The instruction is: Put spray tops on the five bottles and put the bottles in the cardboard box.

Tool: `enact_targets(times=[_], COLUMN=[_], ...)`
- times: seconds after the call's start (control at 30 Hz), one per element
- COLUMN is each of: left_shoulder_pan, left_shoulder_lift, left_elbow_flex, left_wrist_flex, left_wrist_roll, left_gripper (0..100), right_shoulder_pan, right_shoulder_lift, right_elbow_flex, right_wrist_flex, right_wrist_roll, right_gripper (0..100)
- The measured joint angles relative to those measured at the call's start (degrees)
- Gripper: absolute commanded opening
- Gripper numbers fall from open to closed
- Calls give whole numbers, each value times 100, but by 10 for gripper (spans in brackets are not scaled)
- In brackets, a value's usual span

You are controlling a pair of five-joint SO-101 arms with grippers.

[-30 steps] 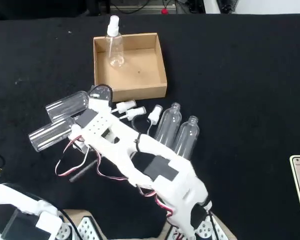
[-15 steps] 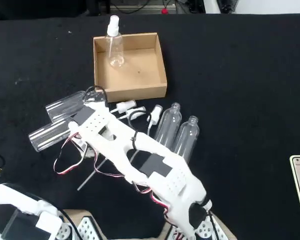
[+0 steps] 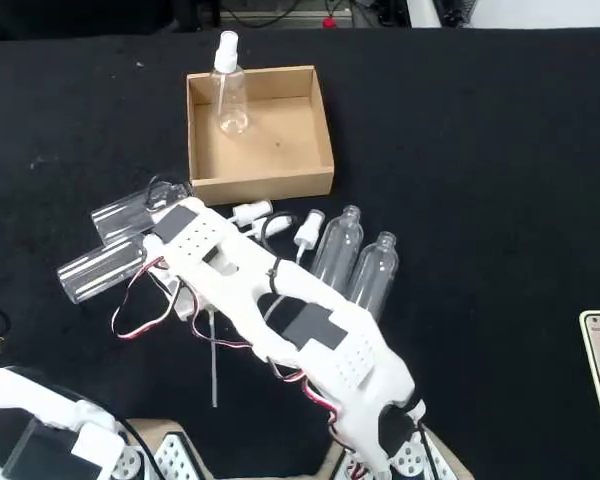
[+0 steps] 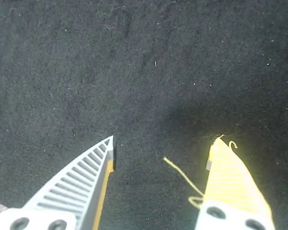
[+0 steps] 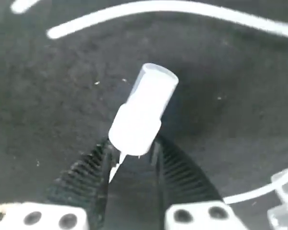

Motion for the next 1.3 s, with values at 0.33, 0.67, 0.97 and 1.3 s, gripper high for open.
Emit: enact_targets(times=[0.33,0.67,0.97,1.3], left_shoulder_pan=[0,114,1204,1556], left_shoulder_lift=[0,0,-9,-668], left_elbow_flex=[0,158,1064,1670], left_wrist_flex=[0,-9,-9,-536], left_wrist_roll=[0,0,158,571], left_gripper=[307,306,306,306], right_shoulder_pan=[0,9,466,413], right_shoulder_lift=[-35,-2374,-2831,-2945], right_elbow_flex=[9,3059,3780,3288], right_wrist_flex=[53,-1776,-1767,-1714], right_wrist_roll=[1837,2145,2145,1960], right_gripper=[28,220,262,262])
